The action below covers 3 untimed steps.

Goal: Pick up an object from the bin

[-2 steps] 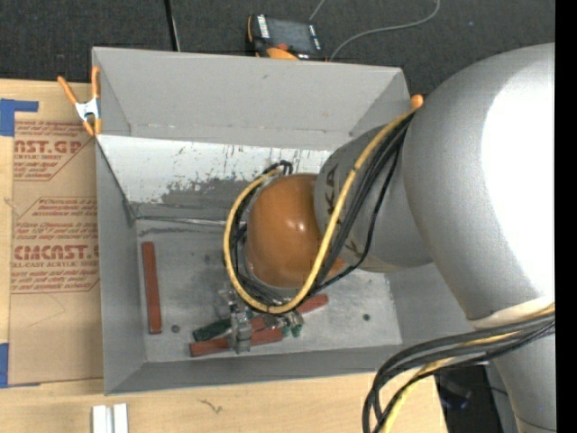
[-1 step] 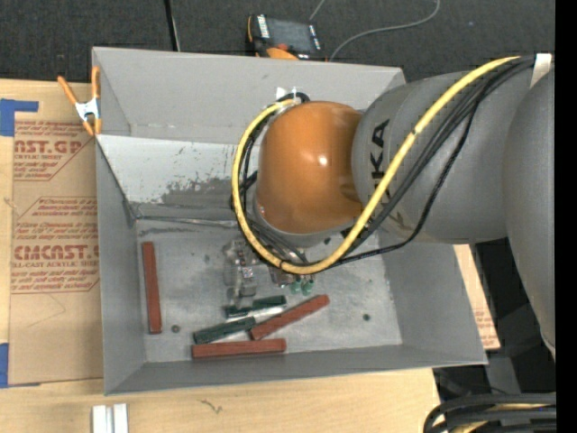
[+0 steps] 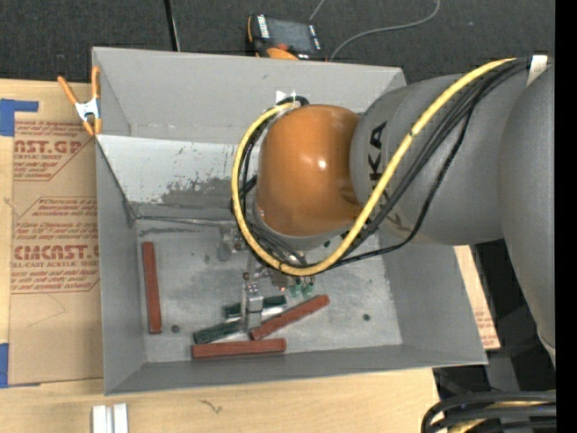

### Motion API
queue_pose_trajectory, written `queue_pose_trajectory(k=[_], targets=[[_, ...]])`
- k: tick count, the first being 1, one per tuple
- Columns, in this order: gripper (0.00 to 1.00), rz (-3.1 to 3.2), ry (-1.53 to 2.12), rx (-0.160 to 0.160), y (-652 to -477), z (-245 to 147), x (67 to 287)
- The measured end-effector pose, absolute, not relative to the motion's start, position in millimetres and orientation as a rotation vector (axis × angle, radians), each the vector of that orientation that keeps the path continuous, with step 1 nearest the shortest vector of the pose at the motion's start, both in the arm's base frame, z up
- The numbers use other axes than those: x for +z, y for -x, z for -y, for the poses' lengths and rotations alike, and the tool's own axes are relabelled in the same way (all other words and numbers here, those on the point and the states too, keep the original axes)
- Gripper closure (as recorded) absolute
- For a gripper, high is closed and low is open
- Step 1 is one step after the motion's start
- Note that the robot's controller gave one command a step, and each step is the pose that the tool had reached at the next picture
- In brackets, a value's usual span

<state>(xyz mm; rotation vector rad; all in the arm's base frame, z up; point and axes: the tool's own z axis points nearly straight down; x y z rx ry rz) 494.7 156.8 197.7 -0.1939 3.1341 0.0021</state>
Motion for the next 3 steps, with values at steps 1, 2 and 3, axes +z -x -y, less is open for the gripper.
queue_pose_trajectory(k=[1,2,3], targets=[[0.00,-3.130,0.343,-0.001,-500.0,-115,67],[1.00,-3.125,0.345,0.002,-502.5,-117,74],[1.00,-3.108,0.385,0.002,-517.8,-132,232]])
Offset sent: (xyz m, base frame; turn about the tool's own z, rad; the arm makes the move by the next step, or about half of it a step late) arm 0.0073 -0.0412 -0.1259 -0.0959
